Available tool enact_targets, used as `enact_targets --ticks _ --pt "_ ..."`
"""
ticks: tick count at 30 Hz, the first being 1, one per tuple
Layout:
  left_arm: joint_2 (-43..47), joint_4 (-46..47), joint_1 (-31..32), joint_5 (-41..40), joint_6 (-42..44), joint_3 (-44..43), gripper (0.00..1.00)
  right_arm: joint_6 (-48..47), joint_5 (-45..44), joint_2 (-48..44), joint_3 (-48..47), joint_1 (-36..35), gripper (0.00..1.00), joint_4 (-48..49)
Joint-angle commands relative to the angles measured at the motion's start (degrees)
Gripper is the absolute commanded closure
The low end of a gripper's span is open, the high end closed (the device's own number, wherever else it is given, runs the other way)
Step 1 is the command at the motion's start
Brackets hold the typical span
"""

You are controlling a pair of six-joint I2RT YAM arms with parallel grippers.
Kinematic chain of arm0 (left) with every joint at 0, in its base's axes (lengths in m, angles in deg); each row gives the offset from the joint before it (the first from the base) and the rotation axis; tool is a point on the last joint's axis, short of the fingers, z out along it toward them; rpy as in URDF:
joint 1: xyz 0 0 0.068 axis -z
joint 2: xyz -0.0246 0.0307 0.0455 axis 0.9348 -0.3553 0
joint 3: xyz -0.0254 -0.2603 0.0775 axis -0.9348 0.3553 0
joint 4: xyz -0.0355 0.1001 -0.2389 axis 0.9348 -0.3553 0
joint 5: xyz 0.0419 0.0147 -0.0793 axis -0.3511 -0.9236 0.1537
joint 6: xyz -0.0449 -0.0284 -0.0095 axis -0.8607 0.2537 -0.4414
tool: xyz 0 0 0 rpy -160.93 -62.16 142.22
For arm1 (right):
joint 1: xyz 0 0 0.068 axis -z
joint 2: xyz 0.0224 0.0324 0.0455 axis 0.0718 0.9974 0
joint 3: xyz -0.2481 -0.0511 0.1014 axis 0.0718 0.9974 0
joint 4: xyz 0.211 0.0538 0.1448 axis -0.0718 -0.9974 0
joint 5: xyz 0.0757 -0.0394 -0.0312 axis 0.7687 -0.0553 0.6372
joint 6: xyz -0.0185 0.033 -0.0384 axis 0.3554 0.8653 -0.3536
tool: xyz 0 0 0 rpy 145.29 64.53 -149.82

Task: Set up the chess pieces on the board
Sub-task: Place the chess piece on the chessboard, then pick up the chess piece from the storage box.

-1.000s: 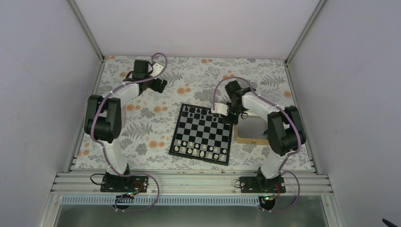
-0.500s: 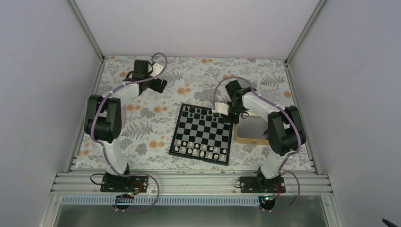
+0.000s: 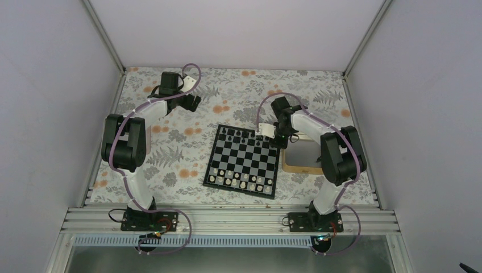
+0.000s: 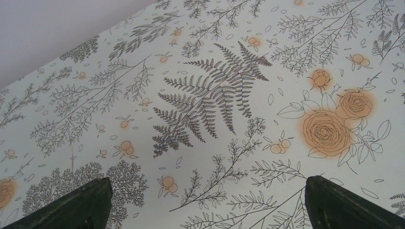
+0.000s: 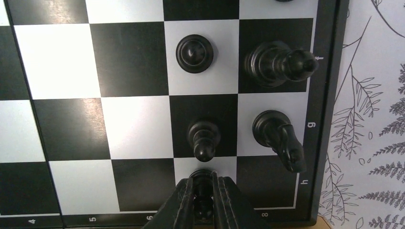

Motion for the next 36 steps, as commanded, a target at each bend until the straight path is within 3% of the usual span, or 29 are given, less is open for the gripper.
enact_targets --ticks 1,10,16,23,27,31,36 --pt "0.32 0.72 0.03 0.43 0.73 0.18 0.0 0.82 -0.5 0.35 -0.21 0.43 0.86 1.29" --pt "0.3 0.61 0.0 0.42 0.81 0.17 0.0 2.28 -2.16 -0.81 -1.46 1.07 0.72 0.71" --pt "0.55 0.74 0.02 -0.03 0.89 0.09 0.0 0.63 -2.02 -10.1 -3.58 5.22 0.69 -5.26" --pt "-0.19 1.05 -0.01 0.16 0.82 -0.14 0.0 -14.23 -2.68 -20.69 3.11 18.56 0.56 -8.99" --pt "-0.93 0.97 -0.02 0.9 0.56 -0.45 0.0 -24.1 -7.25 -20.85 6.46 25.14 0.55 -9.85" --pt "-0.79 1.05 0.06 1.05 0.46 -0.3 0.0 -32.52 -4.42 -20.19 5.18 32.18 0.56 -9.49" --pt "-0.47 1.14 0.1 0.59 0.64 0.01 0.0 -35.28 -4.09 -20.52 8.84 34.0 0.56 -5.47"
